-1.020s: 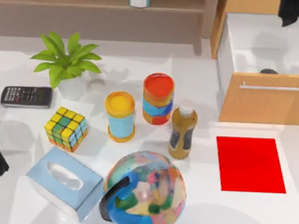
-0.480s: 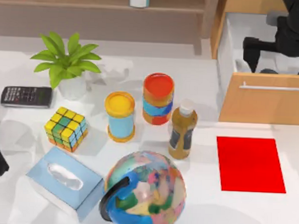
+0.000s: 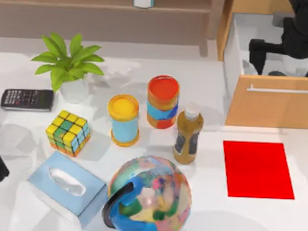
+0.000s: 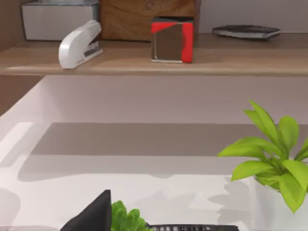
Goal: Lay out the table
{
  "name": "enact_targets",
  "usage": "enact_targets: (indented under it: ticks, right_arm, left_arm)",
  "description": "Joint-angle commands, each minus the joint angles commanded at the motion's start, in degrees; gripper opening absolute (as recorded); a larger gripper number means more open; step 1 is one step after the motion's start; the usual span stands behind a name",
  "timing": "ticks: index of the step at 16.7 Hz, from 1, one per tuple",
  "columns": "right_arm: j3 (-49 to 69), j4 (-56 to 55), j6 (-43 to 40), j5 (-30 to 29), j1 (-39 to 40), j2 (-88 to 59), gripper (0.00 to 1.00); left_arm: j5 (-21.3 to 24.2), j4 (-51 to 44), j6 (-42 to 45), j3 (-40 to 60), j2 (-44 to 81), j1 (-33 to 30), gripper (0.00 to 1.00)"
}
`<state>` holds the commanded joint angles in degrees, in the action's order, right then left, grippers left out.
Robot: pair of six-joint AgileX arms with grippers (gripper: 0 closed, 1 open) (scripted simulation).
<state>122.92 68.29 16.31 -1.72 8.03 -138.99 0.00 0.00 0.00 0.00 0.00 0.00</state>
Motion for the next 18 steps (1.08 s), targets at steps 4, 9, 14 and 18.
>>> enact_targets:
  ticks: [4, 9, 14, 18]
  right_arm:
    - [-1.2, -1.0, 0.0, 0.0, 0.0, 0.4, 1.00]
    - [-3.0, -2.6, 0.0, -0.1, 0.0, 0.5, 1.00]
    - [-3.5, -4.3, -0.1, -0.1, -0.1, -0.5, 1.00]
    - [-3.5, -5.3, -0.1, 0.0, -0.1, -1.8, 1.00]
  left_arm:
    - [0.0, 0.0, 0.0, 0.0, 0.0, 0.0, 1.00]
    - [0.0, 0.0, 0.0, 0.0, 0.0, 0.0, 1.00]
    - [0.0, 0.0, 0.0, 0.0, 0.0, 0.0, 1.00]
    - [0.0, 0.0, 0.0, 0.0, 0.0, 0.0, 1.00]
